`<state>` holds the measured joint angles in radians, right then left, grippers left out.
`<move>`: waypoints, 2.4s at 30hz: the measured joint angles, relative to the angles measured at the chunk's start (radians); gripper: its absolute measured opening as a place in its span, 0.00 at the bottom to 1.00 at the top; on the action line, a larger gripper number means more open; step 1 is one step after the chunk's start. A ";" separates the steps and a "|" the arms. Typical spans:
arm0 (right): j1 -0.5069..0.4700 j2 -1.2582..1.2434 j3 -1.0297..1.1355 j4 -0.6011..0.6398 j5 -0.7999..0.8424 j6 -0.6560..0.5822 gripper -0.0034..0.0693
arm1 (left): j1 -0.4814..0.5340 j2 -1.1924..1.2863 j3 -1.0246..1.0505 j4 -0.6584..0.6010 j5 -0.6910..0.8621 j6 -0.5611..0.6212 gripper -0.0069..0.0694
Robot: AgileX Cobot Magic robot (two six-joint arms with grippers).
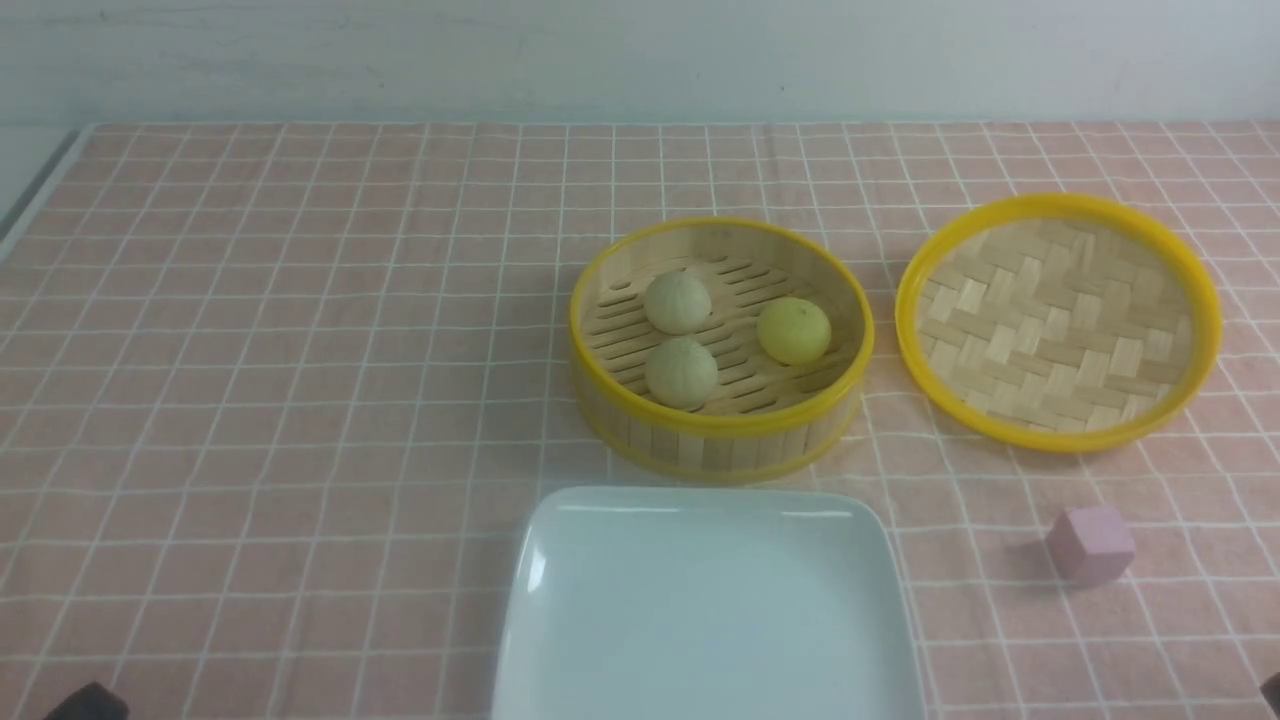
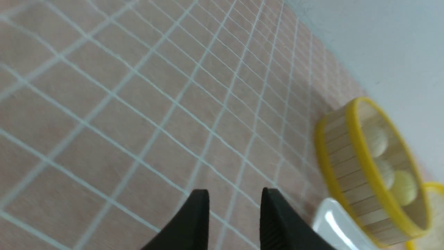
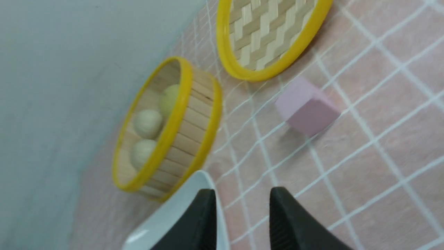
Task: Put the steamed buns into the plate on the pink tablecloth.
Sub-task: 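Reach toward a bun in the bamboo steamer with the right gripper, then move the steamed bun from the bamboo steamer onto the white plate with the right gripper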
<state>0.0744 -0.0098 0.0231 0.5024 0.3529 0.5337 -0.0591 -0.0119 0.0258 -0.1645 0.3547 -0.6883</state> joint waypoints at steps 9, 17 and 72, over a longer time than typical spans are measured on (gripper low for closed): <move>0.000 0.000 0.000 0.078 -0.020 0.039 0.37 | 0.000 0.000 0.002 -0.064 -0.027 -0.107 0.41; 0.000 0.032 -0.151 -0.067 -0.153 -0.150 0.11 | -0.004 0.000 -0.112 -0.007 -0.031 -0.035 0.36; 0.344 1.943 -1.844 -0.305 0.749 -0.681 0.05 | -0.004 0.673 -0.560 -0.099 0.500 0.482 0.13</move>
<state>0.4188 1.9329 -1.8212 0.1975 1.1021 -0.1470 -0.0636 0.6609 -0.5339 -0.2636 0.8545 -0.2066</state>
